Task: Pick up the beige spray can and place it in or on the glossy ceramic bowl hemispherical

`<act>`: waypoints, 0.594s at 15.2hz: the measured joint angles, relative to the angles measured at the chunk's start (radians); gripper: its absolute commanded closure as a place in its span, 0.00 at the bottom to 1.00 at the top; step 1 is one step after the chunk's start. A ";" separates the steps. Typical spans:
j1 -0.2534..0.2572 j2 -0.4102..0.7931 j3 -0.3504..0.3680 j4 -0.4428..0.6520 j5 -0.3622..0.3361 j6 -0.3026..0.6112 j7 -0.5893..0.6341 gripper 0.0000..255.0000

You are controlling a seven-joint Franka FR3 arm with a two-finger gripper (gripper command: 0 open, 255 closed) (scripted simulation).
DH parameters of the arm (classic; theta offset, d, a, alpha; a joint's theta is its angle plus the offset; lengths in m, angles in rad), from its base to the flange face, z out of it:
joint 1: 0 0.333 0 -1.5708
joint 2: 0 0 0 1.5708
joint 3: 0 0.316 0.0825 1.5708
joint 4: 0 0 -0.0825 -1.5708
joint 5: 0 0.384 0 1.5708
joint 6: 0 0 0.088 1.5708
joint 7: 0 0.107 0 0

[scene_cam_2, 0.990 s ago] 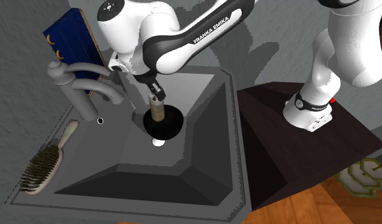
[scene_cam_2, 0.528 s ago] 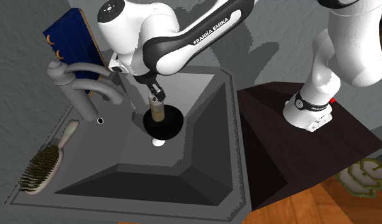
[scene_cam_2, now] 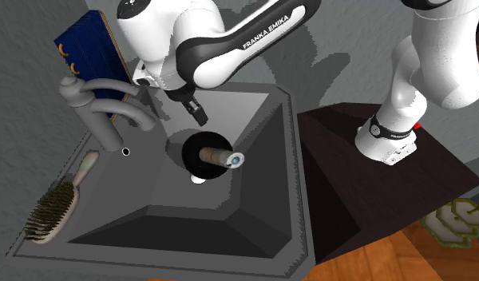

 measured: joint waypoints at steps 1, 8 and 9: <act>0.004 -0.002 0.002 0.025 0.002 -0.027 -0.001 0.00; 0.010 -0.002 0.004 0.080 0.005 -0.083 -0.006 0.00; 0.010 -0.002 0.004 0.080 0.005 -0.083 -0.006 0.00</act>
